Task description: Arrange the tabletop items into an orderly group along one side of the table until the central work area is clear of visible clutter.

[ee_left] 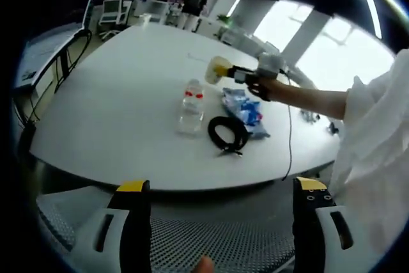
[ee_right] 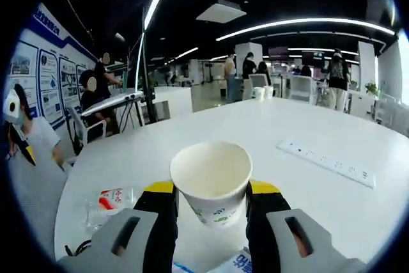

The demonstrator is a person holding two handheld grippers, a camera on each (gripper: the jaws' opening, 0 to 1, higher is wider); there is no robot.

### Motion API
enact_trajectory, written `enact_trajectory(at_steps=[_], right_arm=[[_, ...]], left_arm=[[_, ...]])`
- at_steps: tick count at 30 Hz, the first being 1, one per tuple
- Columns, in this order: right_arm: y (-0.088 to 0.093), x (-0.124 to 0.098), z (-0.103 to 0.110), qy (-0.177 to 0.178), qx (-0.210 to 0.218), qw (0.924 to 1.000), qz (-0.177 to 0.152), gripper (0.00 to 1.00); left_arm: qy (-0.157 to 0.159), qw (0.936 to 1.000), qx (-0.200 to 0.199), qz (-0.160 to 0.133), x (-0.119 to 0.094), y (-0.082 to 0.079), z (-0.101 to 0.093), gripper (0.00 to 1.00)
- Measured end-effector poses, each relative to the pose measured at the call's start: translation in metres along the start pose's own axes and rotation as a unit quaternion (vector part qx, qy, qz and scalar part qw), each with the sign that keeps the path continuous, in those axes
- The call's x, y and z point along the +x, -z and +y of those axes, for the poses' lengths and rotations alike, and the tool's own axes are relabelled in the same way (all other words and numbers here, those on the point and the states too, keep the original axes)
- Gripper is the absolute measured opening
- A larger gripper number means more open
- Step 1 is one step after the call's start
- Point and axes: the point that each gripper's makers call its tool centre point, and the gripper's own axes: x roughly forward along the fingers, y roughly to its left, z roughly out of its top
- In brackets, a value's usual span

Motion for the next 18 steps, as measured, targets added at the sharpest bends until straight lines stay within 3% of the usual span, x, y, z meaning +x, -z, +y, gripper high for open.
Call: enact_trajectory(at_steps=[2,5,18], right_arm=[[0.004,0.004,-0.003,0.006,-0.012,0.9999,0.005,0.38],[0.006,0.008,-0.009,0.016,0.017,0.9997,0.001,0.38],[0.014,0.020,-0.010,0.012,0.022,0.9997,0.003,0.39]], left_arm=[[-0.001,1.0000,0.000,0.003,0.001,0.001,0.000,0.89],[-0.001,1.0000,0.000,0.007,0.001,0.002,-0.001,0.89],[-0.001,0.9999,-0.003,0.012,0.000,0.006,-0.002,0.89]])
